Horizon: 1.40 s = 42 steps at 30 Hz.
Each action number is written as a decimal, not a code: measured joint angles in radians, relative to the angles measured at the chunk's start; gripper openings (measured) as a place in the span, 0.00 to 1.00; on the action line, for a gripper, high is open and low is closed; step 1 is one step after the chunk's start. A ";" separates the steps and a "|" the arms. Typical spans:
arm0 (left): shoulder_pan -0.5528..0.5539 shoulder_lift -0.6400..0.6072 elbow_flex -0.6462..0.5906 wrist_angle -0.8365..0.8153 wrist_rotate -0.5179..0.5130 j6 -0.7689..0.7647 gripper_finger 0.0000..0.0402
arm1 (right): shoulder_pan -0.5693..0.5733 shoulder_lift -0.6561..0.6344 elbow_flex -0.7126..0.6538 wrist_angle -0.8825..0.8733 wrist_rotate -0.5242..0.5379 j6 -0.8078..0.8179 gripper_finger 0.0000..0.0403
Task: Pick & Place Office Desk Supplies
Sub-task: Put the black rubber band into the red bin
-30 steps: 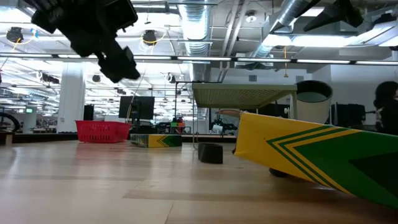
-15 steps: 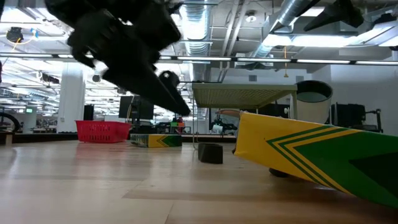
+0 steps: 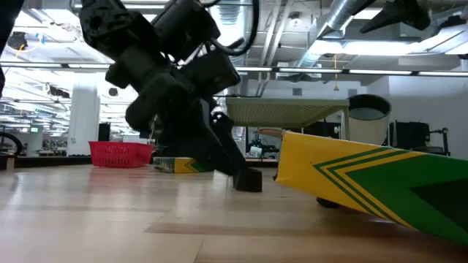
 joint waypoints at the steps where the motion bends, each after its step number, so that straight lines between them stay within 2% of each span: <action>1: 0.000 0.011 0.002 -0.001 0.003 -0.001 0.67 | 0.000 0.000 0.000 -0.001 -0.005 0.000 0.50; 5: -0.001 0.039 0.009 0.014 0.017 -0.001 0.66 | 0.000 0.000 0.000 -0.004 -0.018 0.000 0.50; 8: -0.001 0.039 0.008 0.019 -0.010 -0.003 0.60 | 0.000 0.000 0.000 -0.003 -0.019 0.000 0.50; 13: 0.003 0.033 0.007 0.020 0.000 -0.060 0.33 | 0.000 0.000 0.000 -0.003 -0.021 -0.008 0.50; 17: 0.008 0.033 0.007 0.011 0.109 -0.163 0.07 | 0.000 0.000 0.000 -0.003 -0.021 -0.011 0.50; 18: 0.007 0.033 0.007 0.010 0.123 -0.191 0.04 | -0.001 0.000 0.000 -0.004 -0.021 -0.011 0.50; 26: -0.008 0.000 0.006 -0.042 0.127 -0.246 0.01 | -0.002 0.000 0.000 -0.006 -0.019 -0.002 0.50; 33: -0.008 -0.179 0.006 -0.228 0.095 -0.257 0.00 | -0.002 0.000 0.000 -0.003 -0.017 0.000 0.50; 37: -0.009 -0.329 0.006 -0.411 -0.019 -0.299 0.00 | -0.002 0.000 0.000 -0.002 -0.014 0.000 0.50; 42: -0.005 -0.535 0.006 -0.795 -0.289 -0.519 0.00 | -0.002 0.000 0.000 -0.001 0.002 0.000 0.50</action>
